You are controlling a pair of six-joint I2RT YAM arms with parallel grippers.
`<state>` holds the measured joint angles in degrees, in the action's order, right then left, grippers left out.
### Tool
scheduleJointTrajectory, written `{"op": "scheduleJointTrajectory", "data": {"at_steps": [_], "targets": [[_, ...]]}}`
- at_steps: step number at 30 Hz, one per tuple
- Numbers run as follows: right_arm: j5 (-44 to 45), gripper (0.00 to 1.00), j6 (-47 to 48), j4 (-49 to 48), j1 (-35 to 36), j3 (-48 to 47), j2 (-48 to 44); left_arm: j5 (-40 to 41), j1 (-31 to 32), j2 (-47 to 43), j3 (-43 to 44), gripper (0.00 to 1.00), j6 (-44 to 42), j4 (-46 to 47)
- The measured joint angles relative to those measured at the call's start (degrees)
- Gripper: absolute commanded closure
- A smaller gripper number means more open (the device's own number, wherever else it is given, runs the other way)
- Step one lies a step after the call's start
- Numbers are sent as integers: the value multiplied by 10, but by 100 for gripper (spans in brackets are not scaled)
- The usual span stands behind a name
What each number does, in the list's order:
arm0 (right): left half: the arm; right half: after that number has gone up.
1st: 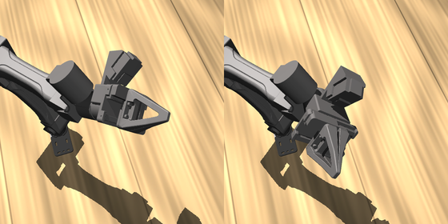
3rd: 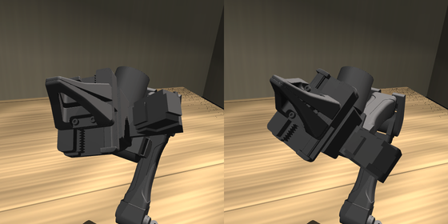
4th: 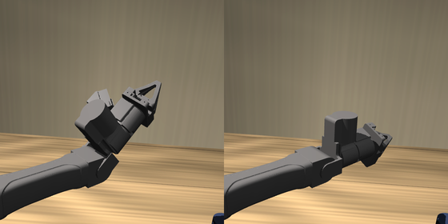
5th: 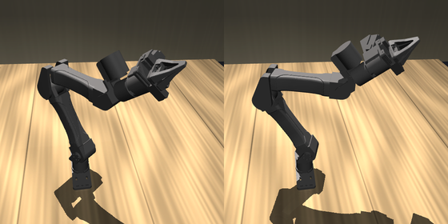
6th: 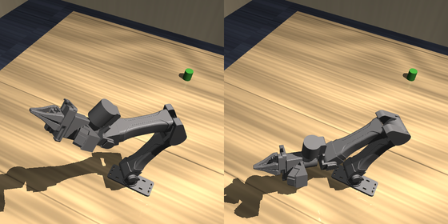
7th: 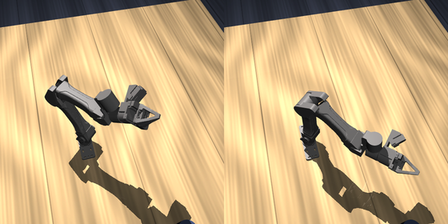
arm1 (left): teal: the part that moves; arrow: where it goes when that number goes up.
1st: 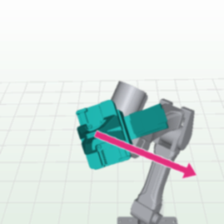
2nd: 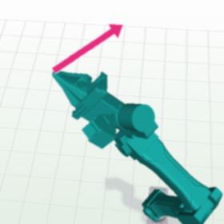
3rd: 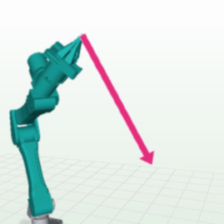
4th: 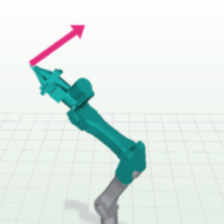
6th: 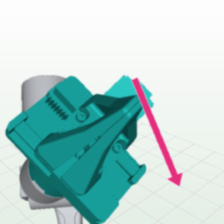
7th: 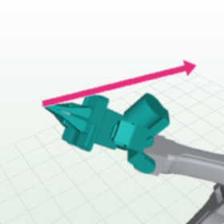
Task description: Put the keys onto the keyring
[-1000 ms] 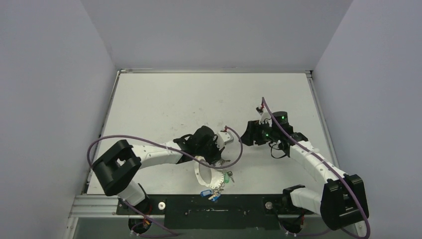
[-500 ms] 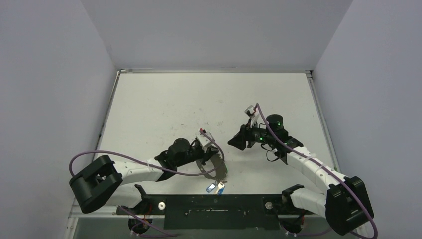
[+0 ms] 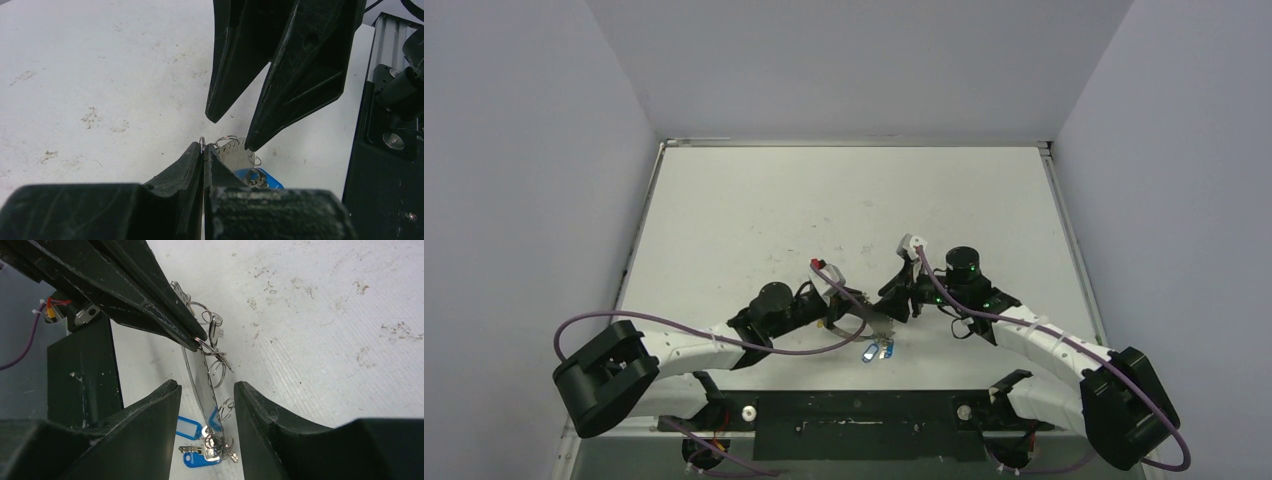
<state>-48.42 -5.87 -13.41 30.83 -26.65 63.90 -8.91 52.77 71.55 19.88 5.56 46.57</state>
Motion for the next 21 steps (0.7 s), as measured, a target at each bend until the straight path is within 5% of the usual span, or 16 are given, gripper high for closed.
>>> {"op": "scheduleJointTrajectory", "data": {"at_steps": [21], "targets": [[-81,65,103,-87,5,2,58,-49,0,-28,-10,100,-28,0]]}}
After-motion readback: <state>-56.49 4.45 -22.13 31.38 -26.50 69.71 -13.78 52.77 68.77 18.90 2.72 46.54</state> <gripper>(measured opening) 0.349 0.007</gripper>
